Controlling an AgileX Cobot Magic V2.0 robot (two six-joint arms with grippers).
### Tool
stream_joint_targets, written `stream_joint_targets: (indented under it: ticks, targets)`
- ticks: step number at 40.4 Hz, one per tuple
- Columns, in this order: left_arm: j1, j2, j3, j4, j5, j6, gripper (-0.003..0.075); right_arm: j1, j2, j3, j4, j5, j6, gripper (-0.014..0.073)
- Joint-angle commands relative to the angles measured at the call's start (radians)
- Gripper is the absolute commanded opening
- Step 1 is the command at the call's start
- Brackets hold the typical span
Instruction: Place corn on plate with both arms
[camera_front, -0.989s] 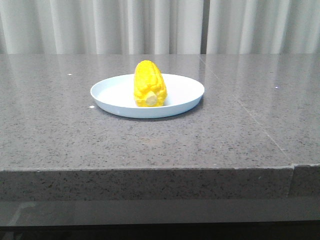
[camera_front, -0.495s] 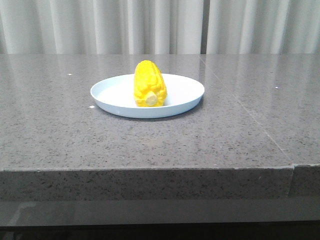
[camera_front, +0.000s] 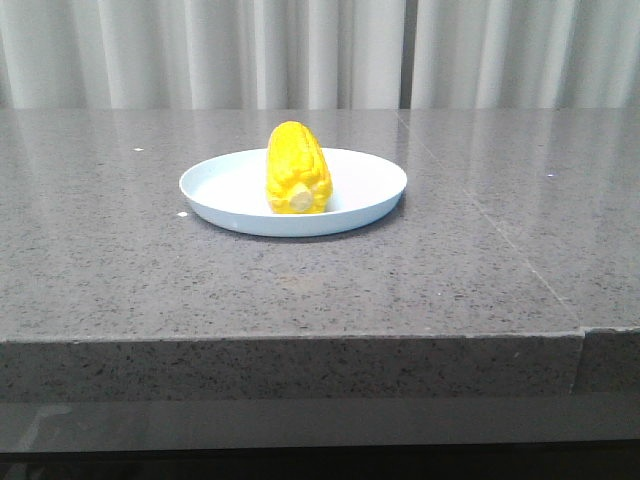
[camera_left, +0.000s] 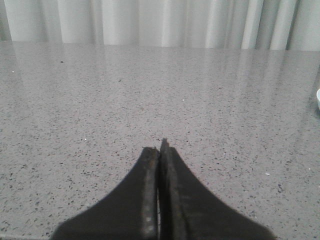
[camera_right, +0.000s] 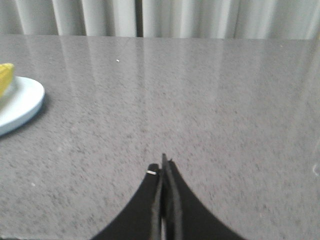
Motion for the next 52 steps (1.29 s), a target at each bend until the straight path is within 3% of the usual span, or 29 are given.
stream_joint_targets:
  ticks: [1,8,52]
  targets:
    - [0.001,-0.019,0.003,-0.012,-0.092,0.000,-0.0020,-0.034,-0.037,0.049,0.041,-0.099,-0.030,-0.0084]
    - [0.001,-0.019,0.003,-0.012,-0.092,0.000,-0.0020,-0.062,-0.064,0.145,0.063,-0.163,-0.030,-0.0084]
    - [0.001,-0.019,0.003,-0.012,-0.092,0.000,-0.0020,-0.065,-0.064,0.142,0.070,-0.154,-0.030,-0.0084]
